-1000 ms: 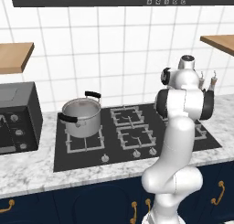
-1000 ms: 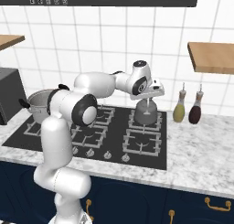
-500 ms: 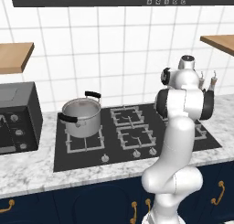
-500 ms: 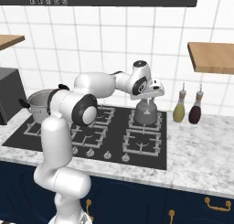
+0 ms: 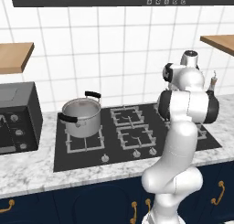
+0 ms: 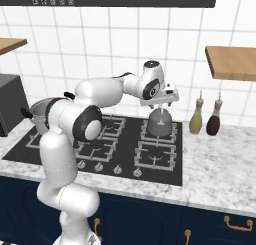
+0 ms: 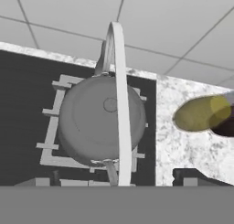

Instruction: Pick the kettle from the counter and place it on a stove burner. Then turn the burner on.

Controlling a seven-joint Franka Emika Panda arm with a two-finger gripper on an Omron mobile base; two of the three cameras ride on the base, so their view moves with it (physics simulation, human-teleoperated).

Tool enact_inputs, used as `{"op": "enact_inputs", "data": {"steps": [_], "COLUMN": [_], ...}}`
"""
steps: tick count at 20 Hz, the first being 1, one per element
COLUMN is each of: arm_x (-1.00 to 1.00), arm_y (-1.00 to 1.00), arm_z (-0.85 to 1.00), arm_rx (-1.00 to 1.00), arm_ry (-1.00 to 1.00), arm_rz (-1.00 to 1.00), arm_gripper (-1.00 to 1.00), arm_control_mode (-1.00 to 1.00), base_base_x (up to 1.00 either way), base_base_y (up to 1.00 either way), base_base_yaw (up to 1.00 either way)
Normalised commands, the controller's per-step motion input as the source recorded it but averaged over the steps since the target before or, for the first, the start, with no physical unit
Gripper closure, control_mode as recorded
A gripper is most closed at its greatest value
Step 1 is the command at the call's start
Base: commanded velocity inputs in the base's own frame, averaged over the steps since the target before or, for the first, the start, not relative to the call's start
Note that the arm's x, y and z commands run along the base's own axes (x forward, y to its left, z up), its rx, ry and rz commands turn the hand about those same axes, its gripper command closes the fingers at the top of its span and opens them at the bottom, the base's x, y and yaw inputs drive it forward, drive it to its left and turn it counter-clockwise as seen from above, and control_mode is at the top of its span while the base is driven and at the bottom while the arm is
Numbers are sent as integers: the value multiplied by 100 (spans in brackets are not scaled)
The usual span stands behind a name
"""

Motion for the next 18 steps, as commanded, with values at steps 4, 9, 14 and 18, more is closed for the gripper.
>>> {"op": "enact_inputs", "data": {"steps": [4,9,14,18], "arm_x": [-88,-97,-95,-40], "arm_y": [30,24,33,24], "arm_z": [20,-4,-16,-25], "arm_rx": [0,0,0,10], "arm_ry": [0,10,22,28], "arm_rz": [0,0,0,-6], "arm_gripper": [-100,-100,-100,-100], "arm_control_mode": [-100,-100,-100,-100], "base_base_x": [0,0,0,0], "base_base_y": [0,0,0,0], "base_base_yaw": [0,0,0,0]}}
